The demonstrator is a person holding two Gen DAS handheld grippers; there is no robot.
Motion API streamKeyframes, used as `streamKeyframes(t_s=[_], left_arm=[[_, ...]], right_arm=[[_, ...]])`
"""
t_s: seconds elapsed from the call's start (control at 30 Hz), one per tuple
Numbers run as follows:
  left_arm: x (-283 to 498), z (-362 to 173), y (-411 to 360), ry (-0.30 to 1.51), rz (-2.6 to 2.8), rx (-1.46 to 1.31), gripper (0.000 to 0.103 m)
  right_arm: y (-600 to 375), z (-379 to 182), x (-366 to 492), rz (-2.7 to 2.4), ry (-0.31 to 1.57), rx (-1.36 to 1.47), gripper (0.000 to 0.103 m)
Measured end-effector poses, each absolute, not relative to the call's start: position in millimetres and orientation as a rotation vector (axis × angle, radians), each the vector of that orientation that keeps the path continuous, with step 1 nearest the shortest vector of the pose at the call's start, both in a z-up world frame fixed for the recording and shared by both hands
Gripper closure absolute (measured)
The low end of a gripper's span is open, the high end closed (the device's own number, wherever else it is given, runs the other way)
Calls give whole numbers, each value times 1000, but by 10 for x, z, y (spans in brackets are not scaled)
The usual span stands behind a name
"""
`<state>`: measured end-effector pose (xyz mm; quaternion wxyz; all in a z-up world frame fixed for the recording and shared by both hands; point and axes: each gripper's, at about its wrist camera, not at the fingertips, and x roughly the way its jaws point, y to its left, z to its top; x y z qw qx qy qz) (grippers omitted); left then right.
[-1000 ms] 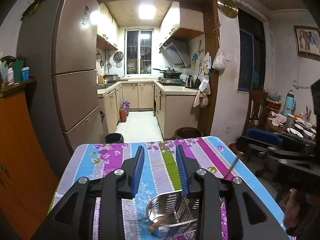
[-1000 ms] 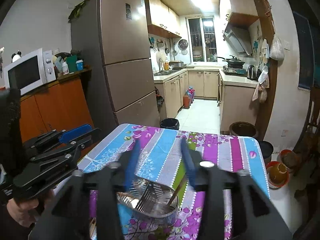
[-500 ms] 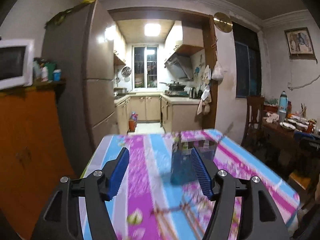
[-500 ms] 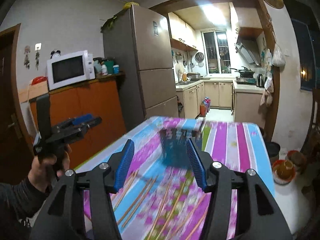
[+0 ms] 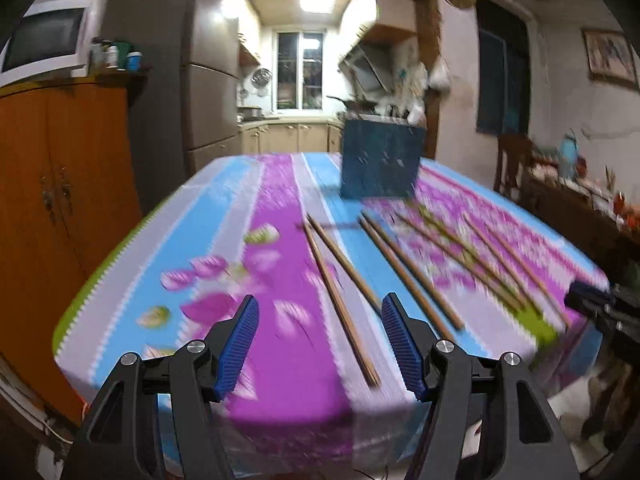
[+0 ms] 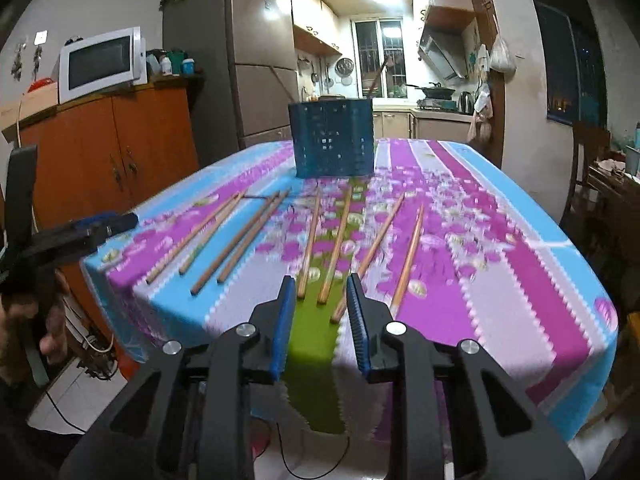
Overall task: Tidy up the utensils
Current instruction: 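Move both open tools back down to the remaining chopsticks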
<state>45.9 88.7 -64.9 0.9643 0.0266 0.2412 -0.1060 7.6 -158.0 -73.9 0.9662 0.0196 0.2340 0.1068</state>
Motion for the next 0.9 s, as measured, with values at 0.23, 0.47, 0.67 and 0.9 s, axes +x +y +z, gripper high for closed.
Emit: streamKeyframes(t_s=[0.23,0.47,0.67,0.9], left_arm=[[382,-857,766,508,-241,56,46],[386,-844,691,502,-242,58,46],[440,-851,773,499,-210,47,46],[446,-897,762,497,-208,50,46]], right_arm=[[-1492,-867,53,279,475,47,78],[-1517,-926,260,273,482,48,83],[-1443,-967,430,291,495,17,89],[-1416,-1046,494,277,501,-3,90]])
